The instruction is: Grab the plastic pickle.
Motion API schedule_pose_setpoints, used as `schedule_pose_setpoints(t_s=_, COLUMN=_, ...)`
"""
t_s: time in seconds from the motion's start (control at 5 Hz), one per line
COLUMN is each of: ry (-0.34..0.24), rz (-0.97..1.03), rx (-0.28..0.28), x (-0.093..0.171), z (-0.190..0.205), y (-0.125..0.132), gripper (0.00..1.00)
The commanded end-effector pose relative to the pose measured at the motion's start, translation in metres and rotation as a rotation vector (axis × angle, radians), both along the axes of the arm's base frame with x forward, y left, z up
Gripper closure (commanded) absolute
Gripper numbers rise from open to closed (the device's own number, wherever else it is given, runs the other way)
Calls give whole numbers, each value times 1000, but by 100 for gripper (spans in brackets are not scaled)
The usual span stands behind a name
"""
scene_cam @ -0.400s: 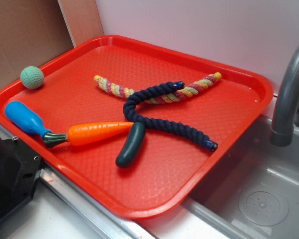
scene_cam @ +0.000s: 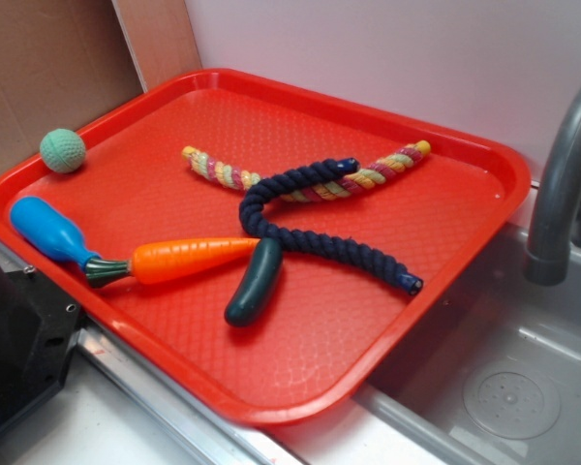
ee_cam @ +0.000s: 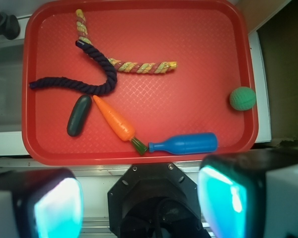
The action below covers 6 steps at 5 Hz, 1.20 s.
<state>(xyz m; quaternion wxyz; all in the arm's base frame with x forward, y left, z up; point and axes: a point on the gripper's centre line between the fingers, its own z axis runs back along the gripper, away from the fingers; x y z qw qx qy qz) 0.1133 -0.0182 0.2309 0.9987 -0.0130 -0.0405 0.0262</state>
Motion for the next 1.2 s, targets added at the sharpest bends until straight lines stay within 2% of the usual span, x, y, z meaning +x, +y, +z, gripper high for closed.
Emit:
schedule_pose_setpoints(t_s=0.0, ry=-51, rz=447, rx=79, x=-3, z=-80, y=-46, gripper=0)
schedule_pose_setpoints(t_s=0.6, ry=-51, rz=447, rx=79, x=-3, z=-80, y=-46, gripper=0)
schedule_pose_setpoints(t_s=0.8, ry=-102, rz=449, rx=108, x=15, z=-107, y=-58, gripper=0)
schedule_pose_setpoints(t_s=1.0, ry=-138, rz=392, rx=-26, x=34, z=-116, y=-76, gripper=0)
